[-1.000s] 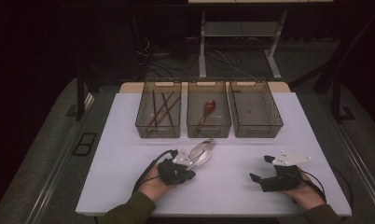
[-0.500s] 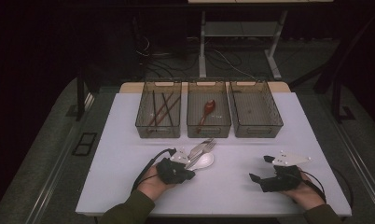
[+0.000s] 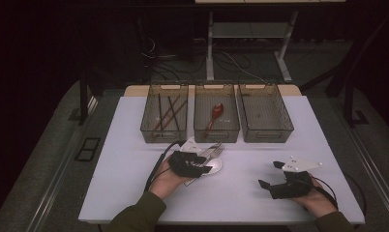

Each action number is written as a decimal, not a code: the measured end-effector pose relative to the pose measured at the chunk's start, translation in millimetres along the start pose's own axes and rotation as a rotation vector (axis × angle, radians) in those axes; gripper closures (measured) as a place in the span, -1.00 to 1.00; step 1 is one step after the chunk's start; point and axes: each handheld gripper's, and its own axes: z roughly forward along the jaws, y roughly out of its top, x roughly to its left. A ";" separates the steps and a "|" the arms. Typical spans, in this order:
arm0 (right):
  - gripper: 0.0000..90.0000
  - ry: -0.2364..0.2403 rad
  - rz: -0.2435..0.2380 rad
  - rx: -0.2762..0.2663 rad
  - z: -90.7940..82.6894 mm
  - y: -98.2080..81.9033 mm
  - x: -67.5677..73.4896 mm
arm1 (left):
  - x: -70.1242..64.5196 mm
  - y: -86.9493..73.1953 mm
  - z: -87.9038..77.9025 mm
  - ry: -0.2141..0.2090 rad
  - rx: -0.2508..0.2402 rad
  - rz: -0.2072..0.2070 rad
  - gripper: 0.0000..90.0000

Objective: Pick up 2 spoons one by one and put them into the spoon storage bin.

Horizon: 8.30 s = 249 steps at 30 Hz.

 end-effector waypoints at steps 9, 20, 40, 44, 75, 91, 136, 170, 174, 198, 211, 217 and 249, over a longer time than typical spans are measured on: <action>-0.73 -0.002 0.002 -0.001 0.0 -0.6 -0.8 | 4.6 8.2 29.4 0.017 0.058 0.011 0.09; -0.73 0.001 0.000 -0.003 -0.5 -0.4 -0.4 | -10.3 8.8 35.6 0.048 0.091 0.076 0.17; -0.73 -0.001 -0.008 -0.004 -0.7 -0.2 0.4 | -13.7 10.9 31.5 0.018 0.080 0.107 0.80; -0.73 0.000 -0.007 -0.003 -1.0 -0.2 0.0 | -14.0 13.1 28.7 0.014 0.069 0.109 0.80; -0.73 -0.008 0.002 -0.021 -5.3 -0.1 -1.5 | 28.1 101.1 0.2 0.073 -0.045 0.088 0.81; -0.73 -0.005 0.010 -0.025 -7.3 -0.5 -1.9 | 73.5 159.1 9.6 0.225 -0.064 0.048 0.80; -0.73 0.002 0.013 -0.021 -5.6 -0.1 -2.3 | 59.3 132.1 -1.2 0.145 -0.104 0.060 -0.23; -0.73 -0.009 0.017 -0.014 -4.1 -0.2 -2.6 | 12.4 28.3 -26.2 0.089 -0.035 0.069 0.06; -0.73 -0.010 0.018 -0.013 -4.0 -0.3 -2.8 | 8.8 18.4 -20.2 0.102 -0.014 0.081 0.38; -0.73 -0.013 0.015 -0.021 -5.0 -0.3 -2.3 | 16.4 9.0 30.6 0.164 0.082 0.067 0.98; -0.73 -0.011 0.012 -0.020 -4.2 -0.3 -2.2 | 14.0 11.4 36.3 0.121 0.075 0.068 0.98; -0.73 -0.012 0.013 -0.020 -4.5 -0.4 -2.2 | 5.0 13.6 40.4 0.086 0.085 0.093 0.98; -0.73 -0.014 0.009 -0.024 -5.8 -0.3 -2.8 | -1.7 -5.5 27.2 0.009 0.072 0.133 0.68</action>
